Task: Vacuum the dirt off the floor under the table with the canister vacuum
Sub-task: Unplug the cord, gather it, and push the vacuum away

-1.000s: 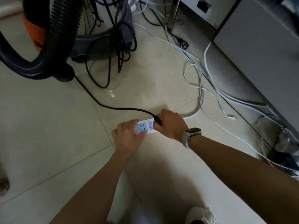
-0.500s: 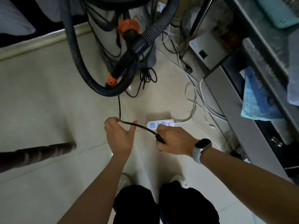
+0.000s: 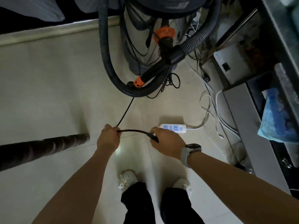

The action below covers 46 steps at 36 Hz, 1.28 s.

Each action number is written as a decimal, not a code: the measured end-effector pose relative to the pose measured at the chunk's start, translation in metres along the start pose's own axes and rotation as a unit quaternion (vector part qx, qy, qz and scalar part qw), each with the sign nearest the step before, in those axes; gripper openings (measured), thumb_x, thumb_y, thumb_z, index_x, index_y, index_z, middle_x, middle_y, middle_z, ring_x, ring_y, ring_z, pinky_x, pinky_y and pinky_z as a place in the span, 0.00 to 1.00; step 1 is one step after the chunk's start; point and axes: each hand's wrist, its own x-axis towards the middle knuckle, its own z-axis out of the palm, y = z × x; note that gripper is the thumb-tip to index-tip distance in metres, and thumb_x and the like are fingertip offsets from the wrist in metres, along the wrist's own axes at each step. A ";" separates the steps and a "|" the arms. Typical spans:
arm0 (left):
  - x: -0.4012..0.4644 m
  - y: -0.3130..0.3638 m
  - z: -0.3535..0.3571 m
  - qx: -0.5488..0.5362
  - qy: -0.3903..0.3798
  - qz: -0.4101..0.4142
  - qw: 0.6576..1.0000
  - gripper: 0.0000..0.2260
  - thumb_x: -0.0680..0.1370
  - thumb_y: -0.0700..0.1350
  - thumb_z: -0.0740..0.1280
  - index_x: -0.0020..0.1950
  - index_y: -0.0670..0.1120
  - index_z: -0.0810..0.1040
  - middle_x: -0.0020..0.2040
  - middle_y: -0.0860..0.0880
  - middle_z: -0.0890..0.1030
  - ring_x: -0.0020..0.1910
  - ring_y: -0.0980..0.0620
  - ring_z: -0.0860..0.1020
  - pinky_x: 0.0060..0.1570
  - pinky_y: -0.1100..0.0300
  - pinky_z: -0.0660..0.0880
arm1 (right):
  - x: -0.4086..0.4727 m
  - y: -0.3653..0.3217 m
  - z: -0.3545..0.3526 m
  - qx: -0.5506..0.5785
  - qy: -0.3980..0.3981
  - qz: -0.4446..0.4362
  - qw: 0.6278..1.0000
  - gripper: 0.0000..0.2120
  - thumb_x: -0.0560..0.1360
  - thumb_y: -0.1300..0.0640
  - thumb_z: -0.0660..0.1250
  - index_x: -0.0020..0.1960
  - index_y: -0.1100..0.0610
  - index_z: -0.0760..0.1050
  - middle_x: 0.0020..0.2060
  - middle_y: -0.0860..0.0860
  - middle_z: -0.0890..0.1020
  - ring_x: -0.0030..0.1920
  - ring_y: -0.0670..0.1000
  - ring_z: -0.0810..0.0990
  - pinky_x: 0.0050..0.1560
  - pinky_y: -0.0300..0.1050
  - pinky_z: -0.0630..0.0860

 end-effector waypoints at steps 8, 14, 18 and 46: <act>0.038 -0.020 -0.037 -0.575 -0.060 -0.231 0.782 0.11 0.80 0.34 0.56 0.55 0.43 0.76 0.46 0.44 0.79 0.44 0.46 0.78 0.47 0.55 0.74 | 0.055 -0.044 0.004 0.039 0.045 -0.024 0.998 0.12 0.79 0.54 0.61 0.59 0.59 0.73 0.53 0.56 0.72 0.48 0.59 0.77 0.43 0.45 0.69; 0.055 -0.004 -0.066 -0.793 -0.014 -0.306 0.526 0.02 0.80 0.35 0.60 0.49 0.39 0.72 0.40 0.43 0.75 0.32 0.49 0.79 0.37 0.54 0.79 | 0.067 -0.036 -0.028 0.044 -0.015 -0.051 0.998 0.13 0.78 0.55 0.65 0.61 0.56 0.77 0.49 0.51 0.66 0.48 0.57 0.76 0.50 0.43 0.69; 0.069 0.013 -0.092 -0.801 0.021 -0.339 0.493 0.15 0.78 0.28 0.58 0.61 0.42 0.65 0.46 0.38 0.76 0.30 0.51 0.71 0.30 0.59 0.76 | 0.086 -0.041 -0.059 0.023 -0.023 -0.061 0.998 0.14 0.79 0.55 0.64 0.64 0.54 0.76 0.55 0.54 0.69 0.51 0.56 0.75 0.53 0.44 0.70; 0.085 0.070 -0.419 -0.815 0.179 -0.161 0.527 0.09 0.83 0.39 0.56 0.44 0.44 0.69 0.32 0.49 0.71 0.21 0.55 0.67 0.27 0.63 0.70 | 0.101 -0.172 -0.308 0.006 0.111 -0.134 0.985 0.11 0.79 0.60 0.60 0.60 0.59 0.73 0.58 0.55 0.75 0.60 0.55 0.71 0.59 0.49 0.70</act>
